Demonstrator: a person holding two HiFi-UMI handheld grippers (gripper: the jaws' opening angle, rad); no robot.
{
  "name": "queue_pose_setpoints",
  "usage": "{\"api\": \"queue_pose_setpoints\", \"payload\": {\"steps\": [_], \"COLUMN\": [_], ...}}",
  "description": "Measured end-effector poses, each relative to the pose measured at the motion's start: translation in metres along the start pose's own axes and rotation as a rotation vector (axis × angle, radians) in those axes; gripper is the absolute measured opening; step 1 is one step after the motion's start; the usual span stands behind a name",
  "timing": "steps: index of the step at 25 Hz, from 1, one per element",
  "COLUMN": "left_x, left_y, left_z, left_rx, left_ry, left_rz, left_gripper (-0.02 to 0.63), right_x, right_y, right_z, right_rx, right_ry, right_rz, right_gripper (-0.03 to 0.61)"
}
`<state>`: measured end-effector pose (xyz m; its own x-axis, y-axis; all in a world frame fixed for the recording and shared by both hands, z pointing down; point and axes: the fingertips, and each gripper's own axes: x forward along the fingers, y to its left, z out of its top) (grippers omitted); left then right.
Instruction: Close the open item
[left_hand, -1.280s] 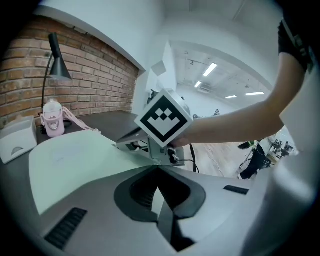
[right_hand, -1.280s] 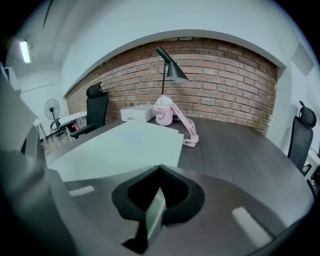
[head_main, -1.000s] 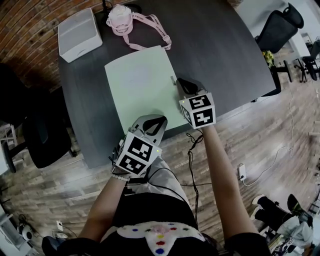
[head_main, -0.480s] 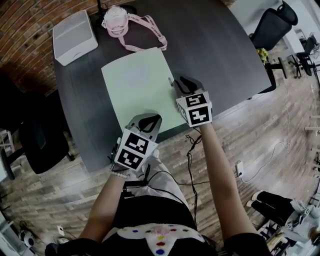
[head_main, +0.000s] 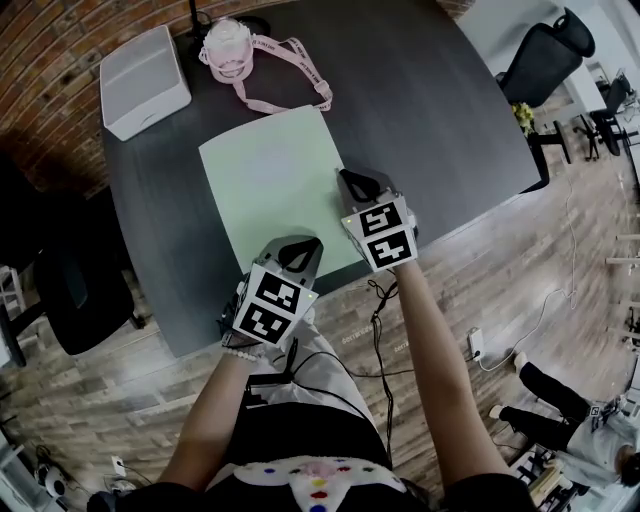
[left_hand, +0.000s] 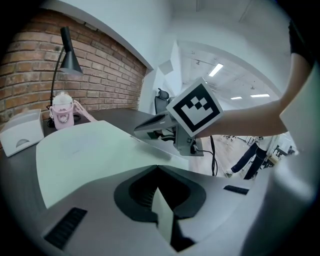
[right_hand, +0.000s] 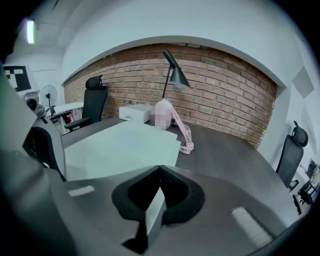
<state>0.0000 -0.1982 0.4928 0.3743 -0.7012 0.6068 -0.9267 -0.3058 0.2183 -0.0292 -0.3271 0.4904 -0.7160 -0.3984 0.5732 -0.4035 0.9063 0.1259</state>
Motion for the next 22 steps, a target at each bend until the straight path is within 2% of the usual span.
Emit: {"api": "queue_pose_setpoints", "payload": {"steps": [6, 14, 18, 22], "left_x": [0.006, 0.001, -0.009, -0.024], "left_y": [0.0, 0.004, 0.011, 0.016], "left_z": [0.003, 0.013, 0.019, 0.026], "left_rx": [0.01, 0.038, 0.033, 0.055], "left_ry": [-0.005, -0.053, -0.078, -0.099], "left_rz": [-0.004, 0.006, 0.023, 0.054], "left_gripper": [0.005, 0.005, 0.005, 0.005], "right_x": [0.013, 0.019, 0.02, 0.017], "right_y": [0.003, -0.002, -0.002, -0.003], "right_z": [-0.017, -0.027, -0.027, -0.025], "right_rx": [-0.001, 0.09, 0.092, 0.128], "right_ry": [0.067, 0.086, 0.093, 0.062], "right_rz": [0.026, 0.043, 0.043, 0.055], "right_gripper": [0.008, 0.006, 0.006, 0.006]}}
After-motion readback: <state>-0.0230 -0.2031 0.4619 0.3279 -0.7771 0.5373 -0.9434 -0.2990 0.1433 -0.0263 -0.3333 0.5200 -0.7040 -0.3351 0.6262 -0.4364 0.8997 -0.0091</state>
